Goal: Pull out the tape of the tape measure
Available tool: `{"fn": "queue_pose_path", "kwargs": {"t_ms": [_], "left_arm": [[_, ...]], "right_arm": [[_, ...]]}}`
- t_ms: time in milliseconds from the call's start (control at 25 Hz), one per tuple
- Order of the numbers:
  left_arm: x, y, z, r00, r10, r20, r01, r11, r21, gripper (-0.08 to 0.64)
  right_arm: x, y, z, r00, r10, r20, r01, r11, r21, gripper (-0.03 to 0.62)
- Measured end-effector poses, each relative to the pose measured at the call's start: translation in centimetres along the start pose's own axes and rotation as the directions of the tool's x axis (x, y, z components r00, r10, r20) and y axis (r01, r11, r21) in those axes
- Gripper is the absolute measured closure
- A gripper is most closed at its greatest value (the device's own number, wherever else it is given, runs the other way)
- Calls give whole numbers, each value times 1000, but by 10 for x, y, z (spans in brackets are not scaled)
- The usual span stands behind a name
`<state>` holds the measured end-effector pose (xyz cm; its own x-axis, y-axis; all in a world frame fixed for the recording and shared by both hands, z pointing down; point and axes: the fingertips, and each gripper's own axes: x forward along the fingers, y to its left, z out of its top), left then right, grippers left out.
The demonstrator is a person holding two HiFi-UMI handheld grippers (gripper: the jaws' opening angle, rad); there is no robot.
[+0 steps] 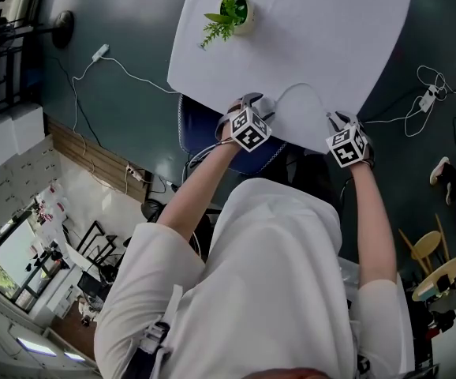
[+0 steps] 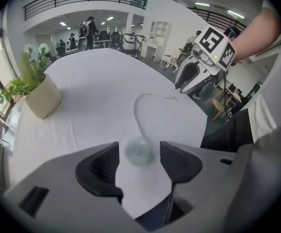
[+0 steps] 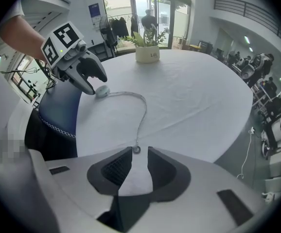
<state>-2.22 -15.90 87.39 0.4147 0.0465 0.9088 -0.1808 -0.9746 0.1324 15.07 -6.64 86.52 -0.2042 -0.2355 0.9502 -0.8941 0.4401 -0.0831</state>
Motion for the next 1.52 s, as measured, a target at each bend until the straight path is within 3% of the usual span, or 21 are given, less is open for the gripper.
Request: {"fn": "queue_pose_path", "kwargs": {"t_ms": [520, 800, 1040, 1200, 1360, 1520], "left_arm": [[-90, -20, 24, 984, 79, 158, -71, 996, -59, 313], [-150, -30, 42, 959, 127, 253, -110, 991, -81, 347], [-206, -38, 60, 900, 243, 361, -219, 970, -107, 394], [-242, -53, 71, 853, 315, 415, -267, 948, -172, 402], [-275, -74, 83, 804, 401, 439, -320, 914, -248, 417], [-301, -94, 95, 740, 492, 458, -377, 868, -324, 433]], "right_arm": [[-94, 4, 31, 978, -83, 193, 83, 997, 9, 479], [-168, -5, 56, 913, -134, 386, 107, 990, 91, 497], [-211, -5, 66, 897, -134, 422, 133, 991, 33, 505], [-242, 0, 74, 870, -91, 484, 112, 994, -13, 511], [-275, 6, 78, 836, -32, 547, 92, 992, -81, 516], [-307, 3, 78, 796, 15, 605, 82, 988, -132, 525]]}}
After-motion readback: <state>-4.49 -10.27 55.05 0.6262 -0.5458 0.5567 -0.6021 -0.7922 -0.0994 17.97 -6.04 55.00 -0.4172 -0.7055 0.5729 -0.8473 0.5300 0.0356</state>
